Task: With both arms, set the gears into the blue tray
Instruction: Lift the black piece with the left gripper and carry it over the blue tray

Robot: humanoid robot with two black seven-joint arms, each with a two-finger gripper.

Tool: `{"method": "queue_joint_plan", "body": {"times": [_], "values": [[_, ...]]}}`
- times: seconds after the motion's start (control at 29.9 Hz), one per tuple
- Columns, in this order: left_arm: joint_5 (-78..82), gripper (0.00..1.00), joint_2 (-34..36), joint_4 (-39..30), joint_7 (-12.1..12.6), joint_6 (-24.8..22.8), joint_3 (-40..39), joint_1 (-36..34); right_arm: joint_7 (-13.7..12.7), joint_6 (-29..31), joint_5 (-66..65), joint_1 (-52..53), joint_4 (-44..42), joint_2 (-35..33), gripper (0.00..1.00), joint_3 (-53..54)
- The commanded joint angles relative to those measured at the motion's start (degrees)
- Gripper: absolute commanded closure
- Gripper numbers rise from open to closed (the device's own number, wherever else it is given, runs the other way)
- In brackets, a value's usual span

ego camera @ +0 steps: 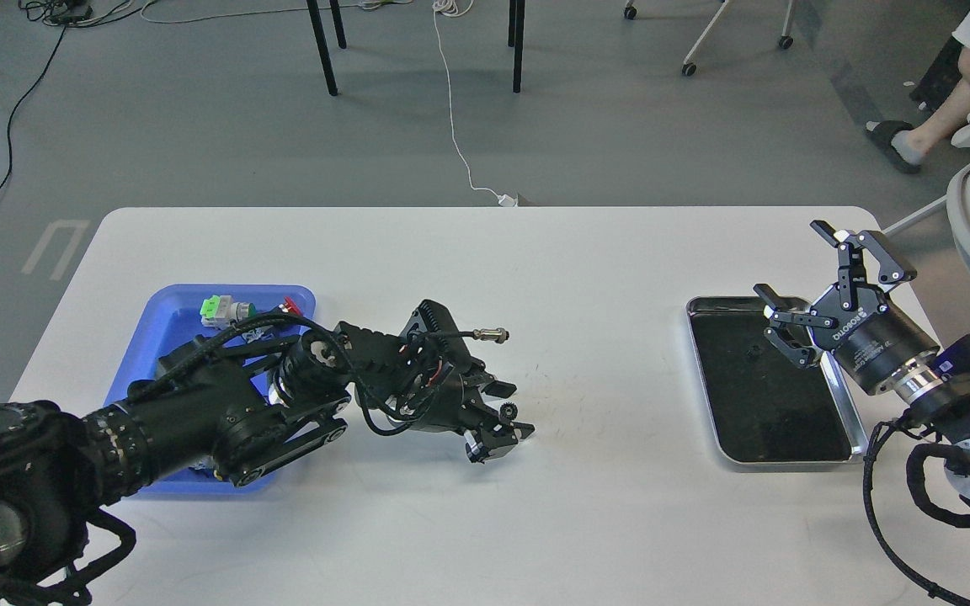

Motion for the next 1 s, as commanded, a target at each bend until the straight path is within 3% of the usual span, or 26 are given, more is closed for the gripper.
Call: {"method": "queue_joint_plan", "body": {"times": [0.0,0.03,0.13,0.43,0.57,0.74,0.97], "values": [[0.0,0.79,0.1,0.4,0.0,-0.1,0.0,0.1,0.0,0.0,0.0,0.0,0.0,0.1,0.02,0.0],[0.0,0.87,0.0,0.6,0.0,0.0,0.1,0.1,0.0,0.0,0.0,0.0,0.0,0.1,0.02,0.0],[0.0,0.9,-0.4,1.4,0.0,1.0,0.0,0.2,0.0,0.0,0.0,0.0,0.0,0.1,0.02,0.0],[0.0,0.91,0.3,0.0,0.0,1.9,-0.6,-0.5,0.0,0.0,0.0,0.0,0.0,0.1,0.02,0.1],[0.0,0.91,3.1,-0.8,0.0,1.9,-1.2,-4.9,0.0,0.0,-0.3,0.0,0.0,0.4,0.02,0.1],[0.0,0.9,12.0,-7.0,0.0,1.5,-1.1,-8.9,0.0,0.0,-0.6,0.1,0.0,0.6,0.02,0.1],[-4.0,0.89,30.3,-21.4,0.0,-1.2,-0.1,-6.8,0.0,0.0,-0.8,0.2,0.1,1.0,0.02,0.1]]}}
